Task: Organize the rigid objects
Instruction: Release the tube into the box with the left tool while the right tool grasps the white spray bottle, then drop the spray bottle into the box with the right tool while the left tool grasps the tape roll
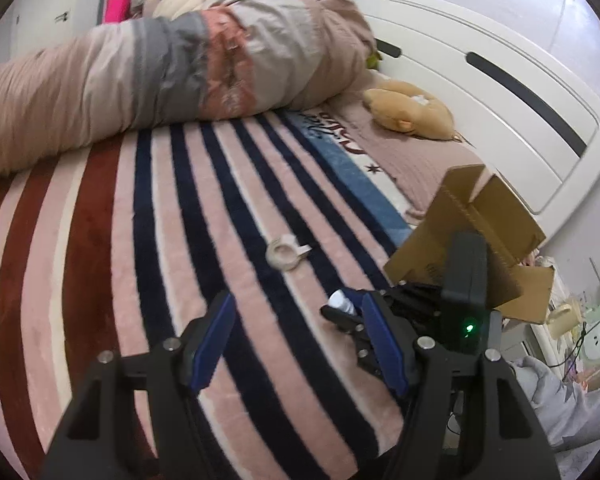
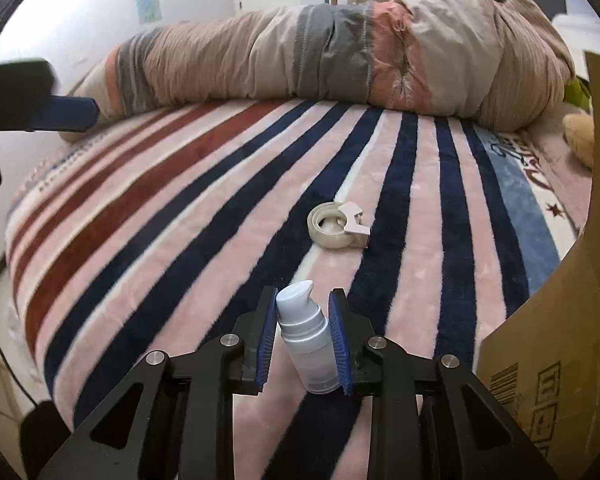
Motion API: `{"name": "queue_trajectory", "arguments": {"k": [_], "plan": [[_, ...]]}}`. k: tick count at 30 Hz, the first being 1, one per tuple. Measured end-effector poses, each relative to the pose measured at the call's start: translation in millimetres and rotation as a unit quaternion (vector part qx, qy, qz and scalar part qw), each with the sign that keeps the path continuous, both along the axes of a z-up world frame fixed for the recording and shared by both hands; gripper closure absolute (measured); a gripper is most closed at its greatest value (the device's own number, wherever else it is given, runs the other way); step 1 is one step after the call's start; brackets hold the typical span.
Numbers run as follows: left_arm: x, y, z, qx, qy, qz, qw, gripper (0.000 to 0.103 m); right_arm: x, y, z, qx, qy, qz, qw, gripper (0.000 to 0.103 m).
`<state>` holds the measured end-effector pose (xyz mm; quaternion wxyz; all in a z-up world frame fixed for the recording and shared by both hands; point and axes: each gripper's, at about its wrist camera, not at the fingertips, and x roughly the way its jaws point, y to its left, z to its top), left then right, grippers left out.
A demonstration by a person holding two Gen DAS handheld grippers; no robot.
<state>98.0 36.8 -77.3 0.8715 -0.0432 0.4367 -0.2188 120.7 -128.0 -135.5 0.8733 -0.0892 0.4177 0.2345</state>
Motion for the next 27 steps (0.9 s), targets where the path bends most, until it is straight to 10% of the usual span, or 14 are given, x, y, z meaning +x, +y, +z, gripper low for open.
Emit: {"name": "queue_trajectory", "arguments": {"k": [10, 21, 27], "plan": [[1, 22, -16, -0.013, 0.01, 0.023, 0.9996, 0.04, -7, 0, -15, -0.019, -0.011, -0.001, 1.0, 0.083], [21, 12, -38, 0.01, 0.023, 0.024, 0.9994, 0.04, -78, -35, 163, 0.062, -0.087, 0.014, 0.994, 0.083], [52, -28, -57, 0.032, 0.019, 0.0, 0.9993, 0.033, -57, -110, 169, -0.019, -0.039, -0.038, 0.998, 0.083]]}}
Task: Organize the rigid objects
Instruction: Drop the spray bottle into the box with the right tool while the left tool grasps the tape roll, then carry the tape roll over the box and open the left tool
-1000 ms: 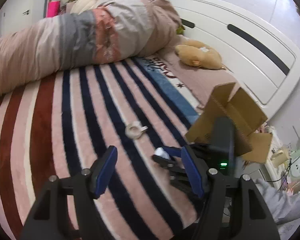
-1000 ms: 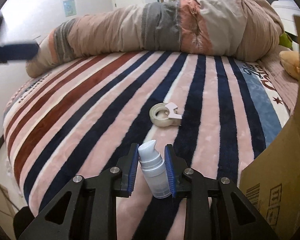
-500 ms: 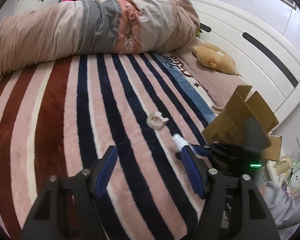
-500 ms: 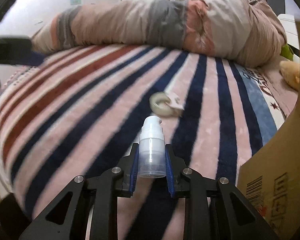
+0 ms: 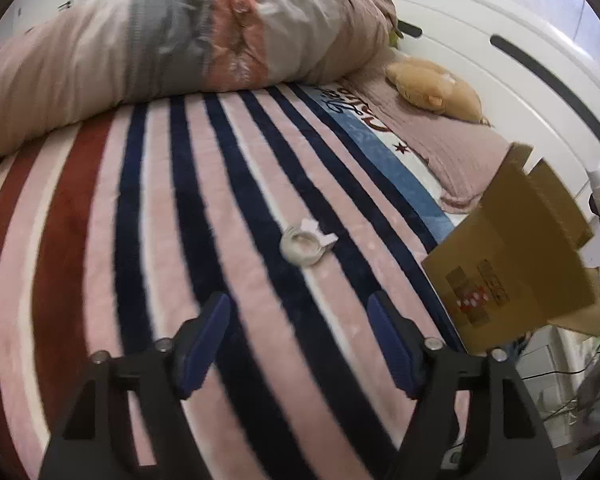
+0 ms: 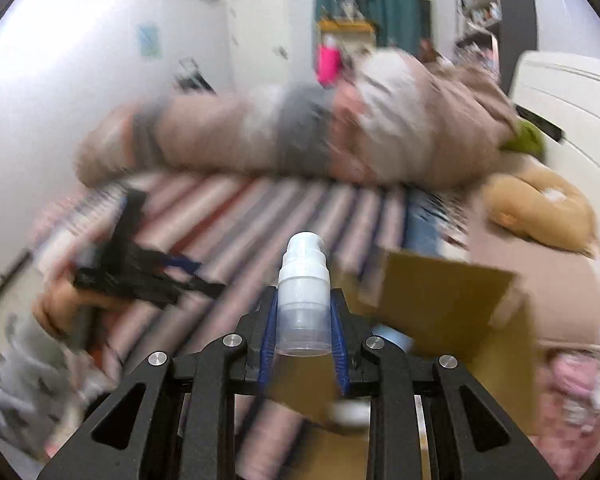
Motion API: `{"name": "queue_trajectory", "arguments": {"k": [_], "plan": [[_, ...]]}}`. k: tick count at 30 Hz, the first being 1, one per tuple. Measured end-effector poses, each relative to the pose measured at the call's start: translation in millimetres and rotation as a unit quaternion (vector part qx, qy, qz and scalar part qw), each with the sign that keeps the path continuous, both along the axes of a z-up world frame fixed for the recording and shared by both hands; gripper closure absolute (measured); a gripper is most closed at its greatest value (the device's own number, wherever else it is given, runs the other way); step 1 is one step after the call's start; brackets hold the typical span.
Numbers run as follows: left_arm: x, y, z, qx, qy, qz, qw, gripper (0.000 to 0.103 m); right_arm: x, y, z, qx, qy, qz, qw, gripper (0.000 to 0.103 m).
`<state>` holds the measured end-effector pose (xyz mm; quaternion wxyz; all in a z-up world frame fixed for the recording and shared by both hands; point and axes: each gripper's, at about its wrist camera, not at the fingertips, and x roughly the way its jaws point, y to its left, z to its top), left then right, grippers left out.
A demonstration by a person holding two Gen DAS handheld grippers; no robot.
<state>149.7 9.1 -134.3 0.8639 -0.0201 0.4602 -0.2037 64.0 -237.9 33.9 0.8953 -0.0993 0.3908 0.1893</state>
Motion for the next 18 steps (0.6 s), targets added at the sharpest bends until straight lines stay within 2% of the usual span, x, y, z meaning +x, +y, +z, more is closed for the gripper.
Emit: {"name": "queue_trajectory", "arguments": {"k": [2, 4, 5, 6, 8, 13, 14, 17, 18], "plan": [[15, -16, -11, 0.011, 0.003, -0.01, 0.9999, 0.033, 9, -17, -13, -0.019, 0.027, -0.01, 0.999, 0.083], [28, -28, -23, 0.02, 0.006, -0.018, 0.9996, 0.033, 16, -29, -24, -0.016, 0.051, -0.015, 0.998, 0.083], [35, -36, -32, 0.033, 0.007, -0.021, 0.9992, 0.033, 18, -32, -29, -0.021, 0.056, -0.019, 0.998, 0.079], [42, -41, -41, 0.048, 0.007, -0.021, 0.9986, 0.033, 21, -35, -34, -0.03, 0.057, -0.024, 0.998, 0.07], [54, -46, -57, 0.069, 0.014, -0.013, 0.9975, 0.033, 22, -40, -38, -0.039, 0.053, -0.03, 0.997, 0.064], [68, -51, -71, 0.071, -0.004, 0.005, 0.9974, 0.033, 18, -60, -38, -0.017, 0.062, -0.024, 0.998, 0.063], [69, -52, -72, 0.073, -0.009, 0.004, 0.9973, 0.037, 18, -62, -37, -0.014, 0.061, -0.023, 0.998, 0.063], [68, -61, -72, 0.098, -0.027, -0.004, 0.9948, 0.065, 18, -62, -35, -0.008, 0.059, -0.017, 0.998, 0.063], [67, -62, -72, 0.102, -0.029, -0.005, 0.9944, 0.065, 17, -62, -34, -0.008, 0.057, -0.015, 0.998, 0.063]]}}
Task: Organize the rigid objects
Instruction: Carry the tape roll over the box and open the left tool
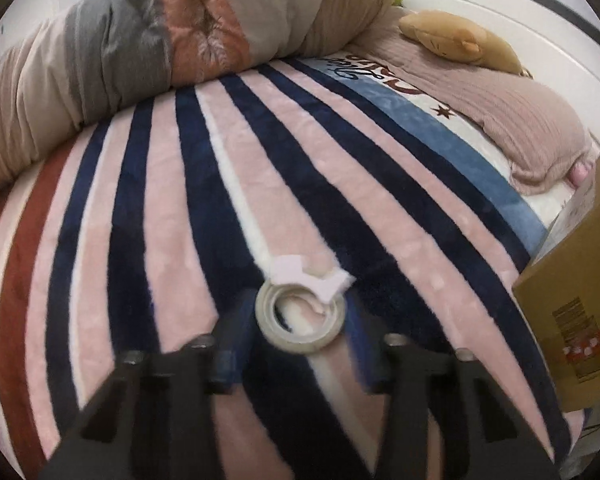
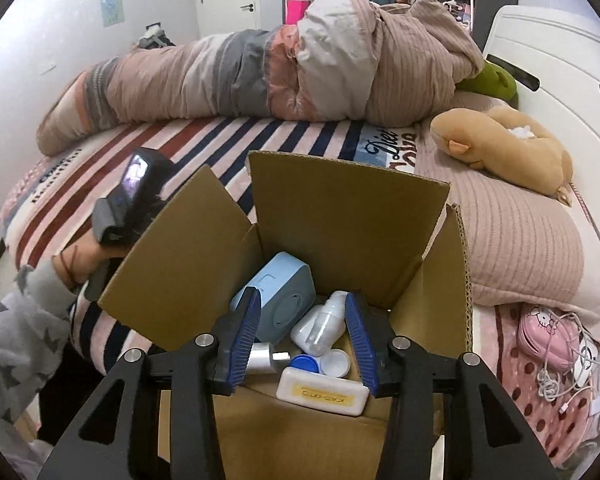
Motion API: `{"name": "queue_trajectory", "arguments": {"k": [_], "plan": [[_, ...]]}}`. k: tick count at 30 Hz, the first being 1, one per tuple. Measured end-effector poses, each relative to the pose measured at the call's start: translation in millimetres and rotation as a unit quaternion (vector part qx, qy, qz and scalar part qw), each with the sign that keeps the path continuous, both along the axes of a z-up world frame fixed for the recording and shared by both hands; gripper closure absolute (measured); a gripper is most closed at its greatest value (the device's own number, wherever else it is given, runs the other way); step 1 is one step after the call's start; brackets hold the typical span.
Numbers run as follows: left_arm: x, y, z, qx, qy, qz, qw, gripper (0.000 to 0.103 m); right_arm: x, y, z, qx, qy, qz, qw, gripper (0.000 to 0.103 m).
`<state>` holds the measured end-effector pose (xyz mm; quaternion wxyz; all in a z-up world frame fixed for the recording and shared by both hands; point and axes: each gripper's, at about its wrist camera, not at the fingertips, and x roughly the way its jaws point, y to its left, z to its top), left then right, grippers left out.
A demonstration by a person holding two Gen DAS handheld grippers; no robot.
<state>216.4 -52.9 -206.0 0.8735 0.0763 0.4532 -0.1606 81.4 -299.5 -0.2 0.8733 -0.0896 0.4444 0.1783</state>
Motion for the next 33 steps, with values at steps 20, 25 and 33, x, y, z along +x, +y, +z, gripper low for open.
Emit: {"name": "queue_trajectory", "arguments": {"k": [20, 25, 33], "plan": [[-102, -137, 180, -0.065, -0.006, -0.205, 0.9766, 0.065, -28, -7, 2, 0.002, -0.018, 0.048, 0.999, 0.063], [-98, -165, 158, -0.068, 0.058, -0.226, 0.9701, 0.059, -34, -9, -1, -0.019, -0.02, 0.047, 0.999, 0.059], [-102, -155, 158, -0.074, 0.056, -0.204, 0.9746, 0.028, -39, -6, -2, -0.034, -0.027, 0.054, 0.998, 0.048]]}}
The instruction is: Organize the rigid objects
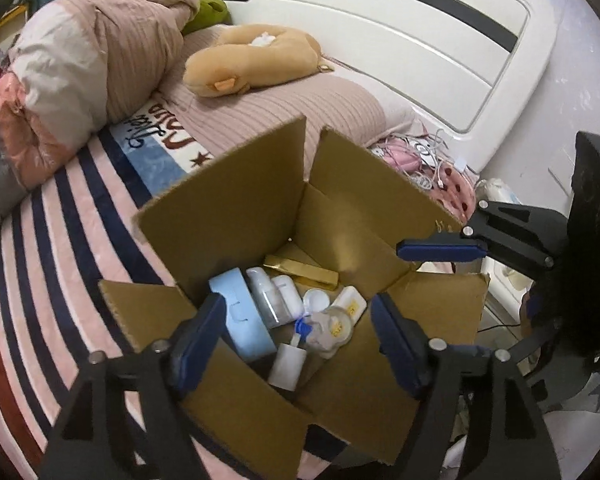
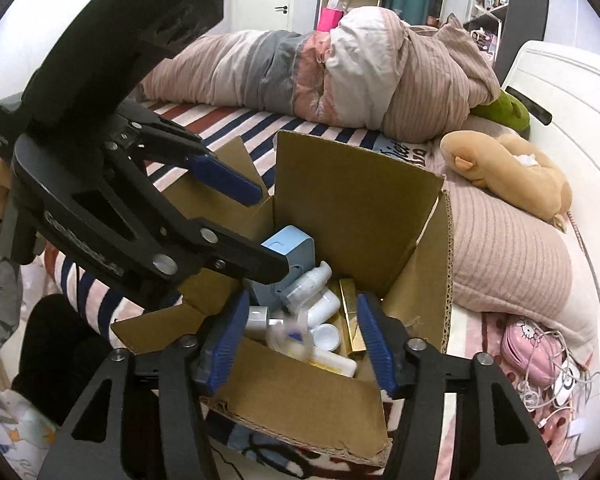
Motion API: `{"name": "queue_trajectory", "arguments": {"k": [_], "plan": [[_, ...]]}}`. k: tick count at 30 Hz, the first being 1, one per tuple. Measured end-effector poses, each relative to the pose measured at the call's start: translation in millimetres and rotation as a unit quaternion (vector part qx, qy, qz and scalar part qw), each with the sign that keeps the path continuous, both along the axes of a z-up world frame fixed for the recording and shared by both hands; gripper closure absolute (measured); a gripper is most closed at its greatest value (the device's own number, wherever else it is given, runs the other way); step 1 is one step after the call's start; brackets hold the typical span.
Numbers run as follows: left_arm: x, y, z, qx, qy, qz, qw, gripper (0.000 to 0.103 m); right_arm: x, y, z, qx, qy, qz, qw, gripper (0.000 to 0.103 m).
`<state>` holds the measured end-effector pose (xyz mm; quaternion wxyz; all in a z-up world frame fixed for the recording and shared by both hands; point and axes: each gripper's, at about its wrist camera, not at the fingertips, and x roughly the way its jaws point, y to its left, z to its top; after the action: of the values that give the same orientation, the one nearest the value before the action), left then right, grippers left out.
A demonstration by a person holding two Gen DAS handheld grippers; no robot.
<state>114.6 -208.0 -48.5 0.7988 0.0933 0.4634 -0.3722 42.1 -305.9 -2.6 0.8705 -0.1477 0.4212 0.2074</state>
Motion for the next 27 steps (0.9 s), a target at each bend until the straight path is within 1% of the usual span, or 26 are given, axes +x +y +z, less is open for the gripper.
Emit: {"name": "queue_trajectory", "arguments": {"k": [2, 4, 5, 6, 7, 9, 10, 12, 13, 14, 16, 17, 18, 19, 22, 24, 27], "plan": [[0, 2, 3, -0.003, -0.003, 0.006, 1.0, 0.027, 1, 0, 0, 0.002, 0.0, 0.001, 1.0, 0.047], [-2, 7, 7, -0.005, -0.01, 0.016, 0.9998, 0.024, 1, 0, 0, 0.006, -0.001, 0.002, 1.0, 0.044], [-3, 10, 10, -0.007, -0.016, 0.024, 0.9995, 0.019, 2, -1, 0, 0.009, -0.002, 0.003, 1.0, 0.039], [-5, 14, 13, -0.011, -0.024, 0.033, 0.9991, 0.017, 3, -1, 1, 0.013, -0.005, 0.004, 1.0, 0.033], [-6, 17, 16, -0.014, -0.03, 0.039, 0.9987, 0.016, 3, -1, 2, 0.019, -0.008, 0.006, 1.0, 0.03], [-11, 28, 23, -0.023, -0.044, 0.058, 0.9971, 0.013, 3, -2, 5, 0.035, -0.017, 0.015, 0.999, 0.02], [-16, 34, 28, -0.024, -0.058, 0.076, 0.9951, 0.011, 3, -2, 8, 0.045, -0.023, 0.021, 0.998, 0.018], [-23, 44, 36, -0.022, -0.087, 0.109, 0.9901, 0.005, 3, -3, 14, 0.065, -0.037, 0.03, 0.997, 0.005], [-27, 49, 39, -0.022, -0.099, 0.123, 0.9871, 0.005, 3, -4, 17, 0.075, -0.044, 0.032, 0.996, 0.003], [-31, 56, 44, -0.023, -0.114, 0.144, 0.9827, 0.004, 4, -6, 20, 0.089, -0.053, 0.036, 0.994, 0.0], [-37, 68, 49, -0.026, -0.132, 0.183, 0.9739, 0.004, 5, -8, 26, 0.115, -0.062, 0.043, 0.991, 0.0], [-40, 75, 52, -0.024, -0.142, 0.21, 0.967, 0.004, 6, -9, 29, 0.126, -0.064, 0.046, 0.989, 0.0], [-43, 82, 54, -0.022, -0.154, 0.236, 0.9593, 0.004, 6, -10, 32, 0.135, -0.069, 0.049, 0.987, 0.0], [-48, 89, 57, -0.021, -0.171, 0.264, 0.9489, 0.004, 7, -10, 34, 0.14, -0.074, 0.051, 0.986, 0.0], [-62, 109, 60, -0.02, -0.211, 0.325, 0.9214, 0.002, 5, -8, 41, 0.155, -0.095, 0.055, 0.982, 0.0], [-68, 121, 62, -0.027, -0.218, 0.345, 0.9124, 0.001, 4, -7, 44, 0.164, -0.103, 0.06, 0.979, 0.0], [-74, 133, 62, -0.027, -0.219, 0.368, 0.9035, 0.001, 3, -6, 46, 0.169, -0.112, 0.066, 0.977, 0.0]]}}
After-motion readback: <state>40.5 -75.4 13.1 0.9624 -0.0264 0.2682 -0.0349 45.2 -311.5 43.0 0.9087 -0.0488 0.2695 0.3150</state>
